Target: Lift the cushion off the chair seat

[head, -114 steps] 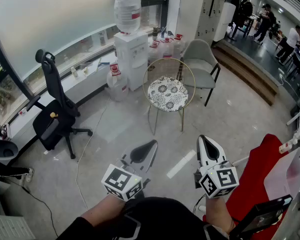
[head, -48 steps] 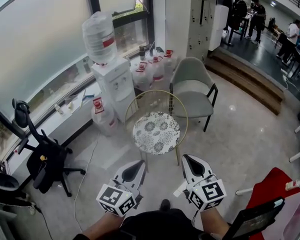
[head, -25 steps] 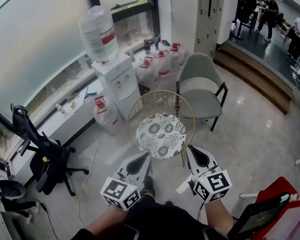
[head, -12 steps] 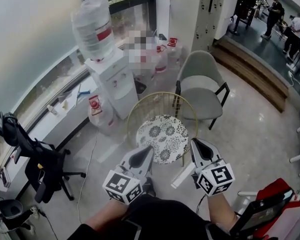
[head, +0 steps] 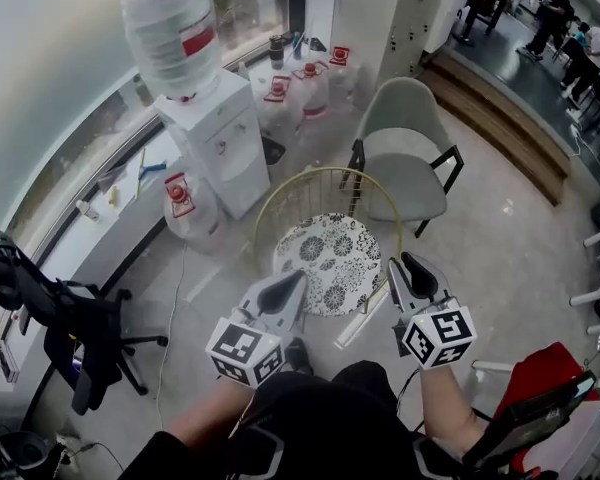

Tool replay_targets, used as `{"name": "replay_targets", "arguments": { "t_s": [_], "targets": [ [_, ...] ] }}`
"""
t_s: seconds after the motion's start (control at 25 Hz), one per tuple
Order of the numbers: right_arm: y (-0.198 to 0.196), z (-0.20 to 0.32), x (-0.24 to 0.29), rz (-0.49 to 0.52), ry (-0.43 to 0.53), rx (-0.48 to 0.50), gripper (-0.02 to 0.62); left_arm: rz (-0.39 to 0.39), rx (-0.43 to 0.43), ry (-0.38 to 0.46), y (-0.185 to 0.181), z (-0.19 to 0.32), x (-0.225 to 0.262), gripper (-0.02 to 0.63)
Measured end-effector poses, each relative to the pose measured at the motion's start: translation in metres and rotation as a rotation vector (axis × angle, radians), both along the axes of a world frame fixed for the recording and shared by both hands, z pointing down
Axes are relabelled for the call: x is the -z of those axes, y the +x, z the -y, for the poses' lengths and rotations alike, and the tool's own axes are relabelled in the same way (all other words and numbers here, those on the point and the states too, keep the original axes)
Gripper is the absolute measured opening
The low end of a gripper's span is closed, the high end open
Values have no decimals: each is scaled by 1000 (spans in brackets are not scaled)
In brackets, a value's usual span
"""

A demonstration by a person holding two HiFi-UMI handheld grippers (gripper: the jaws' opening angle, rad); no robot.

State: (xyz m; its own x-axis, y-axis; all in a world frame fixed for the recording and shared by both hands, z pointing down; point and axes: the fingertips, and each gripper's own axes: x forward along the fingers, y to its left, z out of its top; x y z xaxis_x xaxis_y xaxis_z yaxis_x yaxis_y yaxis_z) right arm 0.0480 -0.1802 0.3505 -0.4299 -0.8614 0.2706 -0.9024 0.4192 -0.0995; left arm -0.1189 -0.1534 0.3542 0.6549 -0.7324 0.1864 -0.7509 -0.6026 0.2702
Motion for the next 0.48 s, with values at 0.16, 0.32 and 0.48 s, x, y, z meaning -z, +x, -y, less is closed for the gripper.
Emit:
{"name": "replay_targets", "arguments": {
  "t_s": [0.16,0.32,0.48],
  "targets": [
    [-1,15,-29,0,-68,-12,151,9,-4,-34,-3,16,-20,8],
    [7,37,-75,-1,-166,-35,237,33,6,-103,-2,34,-54,8],
    [25,50,-129,-9,-283,-61,292,64,-2,-144,7,42,-89,8]
  ]
}}
